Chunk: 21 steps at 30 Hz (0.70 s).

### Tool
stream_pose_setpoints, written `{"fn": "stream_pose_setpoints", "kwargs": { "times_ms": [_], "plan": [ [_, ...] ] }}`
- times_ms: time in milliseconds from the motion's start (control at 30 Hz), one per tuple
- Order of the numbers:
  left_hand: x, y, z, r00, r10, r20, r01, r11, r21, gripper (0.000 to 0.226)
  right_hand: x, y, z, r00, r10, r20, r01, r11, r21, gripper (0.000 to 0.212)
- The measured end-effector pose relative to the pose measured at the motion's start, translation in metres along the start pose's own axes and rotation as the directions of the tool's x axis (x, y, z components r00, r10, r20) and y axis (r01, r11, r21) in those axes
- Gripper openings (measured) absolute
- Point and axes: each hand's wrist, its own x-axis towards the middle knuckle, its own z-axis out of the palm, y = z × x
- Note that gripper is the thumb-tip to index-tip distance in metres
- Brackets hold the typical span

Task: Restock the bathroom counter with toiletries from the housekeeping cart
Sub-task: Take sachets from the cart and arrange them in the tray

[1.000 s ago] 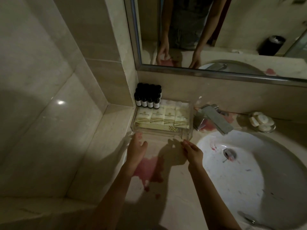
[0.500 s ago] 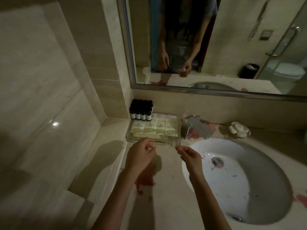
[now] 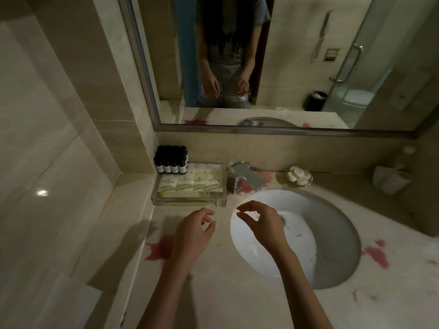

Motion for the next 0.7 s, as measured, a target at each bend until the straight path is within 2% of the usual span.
{"fn": "stream_pose_setpoints", "kwargs": {
  "times_ms": [233,433,567,633,700],
  "plan": [
    [0.001,0.016,0.012,1.000,0.005,-0.022,-0.005,1.000,-0.012,0.021,0.010,0.008,-0.010,0.997,-0.006,0.073,0.005,1.000,0.015,0.010],
    [-0.020,0.008,0.004,0.983,-0.161,-0.089,0.153,0.985,-0.083,0.021,0.025,0.003,0.009,0.968,-0.115,0.224,0.084,0.986,0.142,0.005],
    [-0.053,0.002,-0.004,0.937,-0.315,-0.153,0.278,0.934,-0.223,0.015,0.030,-0.009,0.028,0.915,-0.201,0.350,0.118,0.963,0.244,0.005],
    [-0.074,0.001,-0.010,0.893,-0.377,-0.246,0.319,0.916,-0.245,0.009,0.029,-0.019,0.039,0.874,-0.258,0.412,0.138,0.944,0.298,0.006],
    [-0.095,-0.003,-0.014,0.830,-0.412,-0.377,0.364,0.911,-0.194,0.014,0.023,-0.028,0.049,0.818,-0.315,0.481,0.154,0.926,0.345,0.007]
  ]
}}
